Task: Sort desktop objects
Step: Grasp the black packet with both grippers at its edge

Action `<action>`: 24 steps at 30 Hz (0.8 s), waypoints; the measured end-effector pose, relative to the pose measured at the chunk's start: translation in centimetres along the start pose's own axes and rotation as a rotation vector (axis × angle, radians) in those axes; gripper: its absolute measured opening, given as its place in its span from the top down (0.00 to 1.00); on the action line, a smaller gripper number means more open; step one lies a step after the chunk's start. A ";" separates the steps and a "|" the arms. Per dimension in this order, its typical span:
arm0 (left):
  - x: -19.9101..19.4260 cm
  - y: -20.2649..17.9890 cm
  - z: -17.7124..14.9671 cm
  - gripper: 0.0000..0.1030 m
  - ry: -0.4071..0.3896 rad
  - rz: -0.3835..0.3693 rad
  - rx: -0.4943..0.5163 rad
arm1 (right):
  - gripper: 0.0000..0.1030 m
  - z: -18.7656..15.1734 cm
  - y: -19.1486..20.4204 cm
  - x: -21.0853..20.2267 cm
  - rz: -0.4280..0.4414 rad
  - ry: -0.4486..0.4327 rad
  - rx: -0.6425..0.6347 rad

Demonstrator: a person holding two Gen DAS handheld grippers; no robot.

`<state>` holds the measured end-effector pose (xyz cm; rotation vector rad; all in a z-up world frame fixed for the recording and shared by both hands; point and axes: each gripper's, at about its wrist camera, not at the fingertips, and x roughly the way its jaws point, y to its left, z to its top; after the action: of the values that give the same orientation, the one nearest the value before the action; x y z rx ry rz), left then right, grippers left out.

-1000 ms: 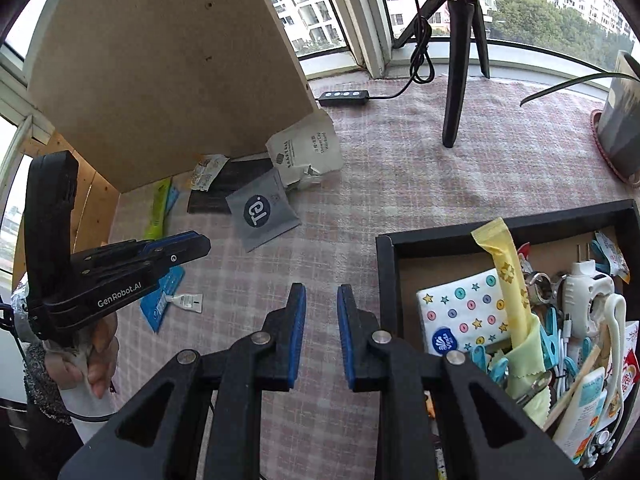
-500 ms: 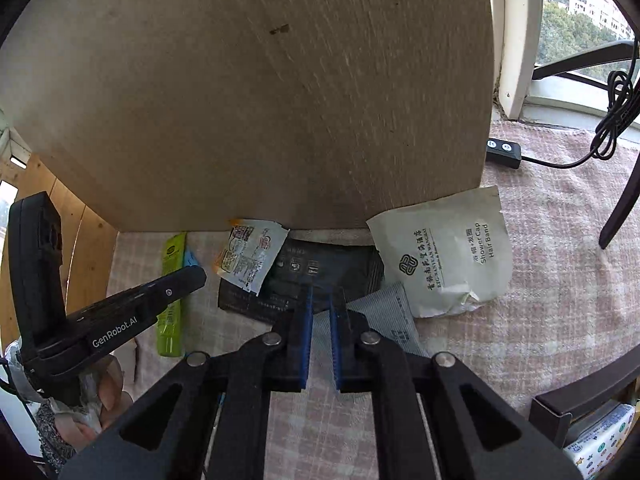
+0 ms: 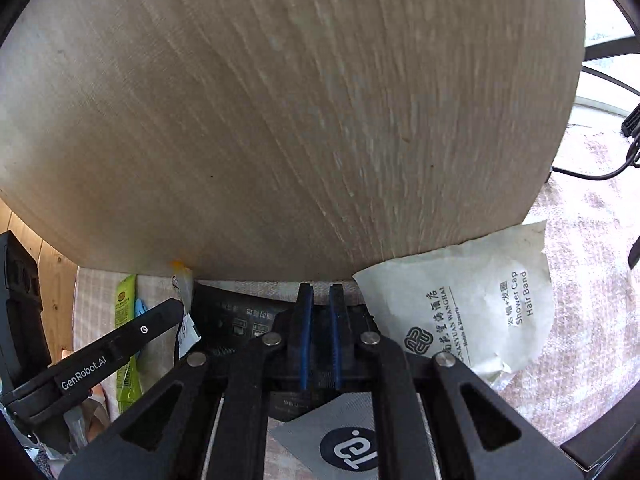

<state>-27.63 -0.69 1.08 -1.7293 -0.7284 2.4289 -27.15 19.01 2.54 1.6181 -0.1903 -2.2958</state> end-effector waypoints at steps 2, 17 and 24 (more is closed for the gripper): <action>0.0 -0.2 -0.2 0.94 -0.001 0.000 0.012 | 0.92 0.3 -0.1 0.0 0.005 -0.002 0.005; 0.6 -1.9 -4.1 0.94 0.025 -0.029 0.018 | 0.92 -5.0 0.0 -1.3 0.054 0.162 -0.086; 0.2 -4.5 -8.8 0.94 0.058 -0.015 0.090 | 0.92 -10.9 -1.0 -3.5 0.120 0.252 -0.100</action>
<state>-20.61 6.27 0.57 -1.7462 -0.6134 2.3526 -16.06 22.01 1.59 1.7739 -0.1079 -1.9600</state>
